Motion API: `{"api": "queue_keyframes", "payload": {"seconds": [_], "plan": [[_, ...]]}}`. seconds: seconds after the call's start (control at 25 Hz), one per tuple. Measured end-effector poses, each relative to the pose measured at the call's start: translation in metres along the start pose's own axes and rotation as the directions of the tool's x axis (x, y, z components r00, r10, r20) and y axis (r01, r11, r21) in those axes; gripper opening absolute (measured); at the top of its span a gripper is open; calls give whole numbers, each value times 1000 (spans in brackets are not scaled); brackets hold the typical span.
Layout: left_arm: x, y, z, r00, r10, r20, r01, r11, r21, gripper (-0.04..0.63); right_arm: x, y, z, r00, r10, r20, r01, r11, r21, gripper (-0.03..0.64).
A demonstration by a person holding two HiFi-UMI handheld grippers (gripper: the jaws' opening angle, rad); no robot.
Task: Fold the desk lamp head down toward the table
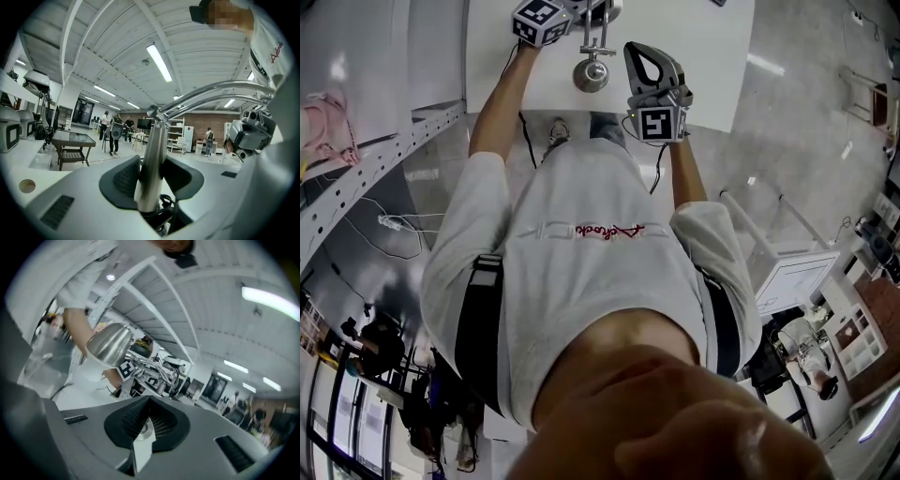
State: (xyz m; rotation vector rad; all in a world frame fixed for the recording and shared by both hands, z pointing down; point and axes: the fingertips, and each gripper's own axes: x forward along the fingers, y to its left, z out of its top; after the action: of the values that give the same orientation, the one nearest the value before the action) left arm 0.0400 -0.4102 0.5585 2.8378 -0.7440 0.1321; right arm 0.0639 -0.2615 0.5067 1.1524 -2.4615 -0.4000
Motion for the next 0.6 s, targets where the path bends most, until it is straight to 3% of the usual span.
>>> {"api": "queue_keyframes", "payload": {"seconds": [0.08, 0.16, 0.28, 0.36, 0.4, 0.48, 0.6], "plan": [[0, 1, -1, 1000, -1, -2, 1, 1000, -1, 175, 5, 2, 8, 1000, 22, 13, -18, 965, -263, 23], [0, 0, -1, 1000, -3, -5, 3, 1000, -3, 175, 10, 3, 15, 998, 50, 25, -32, 885, -464, 23], [-1, 0, 0, 1000, -4, -12, 4, 1000, -1, 175, 15, 6, 26, 994, 100, 54, -39, 748, -662, 23], [-1, 0, -2, 1000, -5, -16, 5, 1000, -1, 175, 15, 9, 30, 990, 125, 70, -30, 656, -754, 23], [-1, 0, -3, 1000, -5, -18, 5, 1000, -1, 175, 15, 10, 31, 988, 134, 76, -25, 626, -780, 23], [-1, 0, -3, 1000, -5, -18, 5, 1000, -3, 175, 15, 10, 34, 986, 146, 87, -19, 603, -797, 23], [-1, 1, -1, 1000, -2, -15, 2, 1000, -6, 176, 15, 13, 37, 979, 177, 99, -31, 613, -790, 20]]}}
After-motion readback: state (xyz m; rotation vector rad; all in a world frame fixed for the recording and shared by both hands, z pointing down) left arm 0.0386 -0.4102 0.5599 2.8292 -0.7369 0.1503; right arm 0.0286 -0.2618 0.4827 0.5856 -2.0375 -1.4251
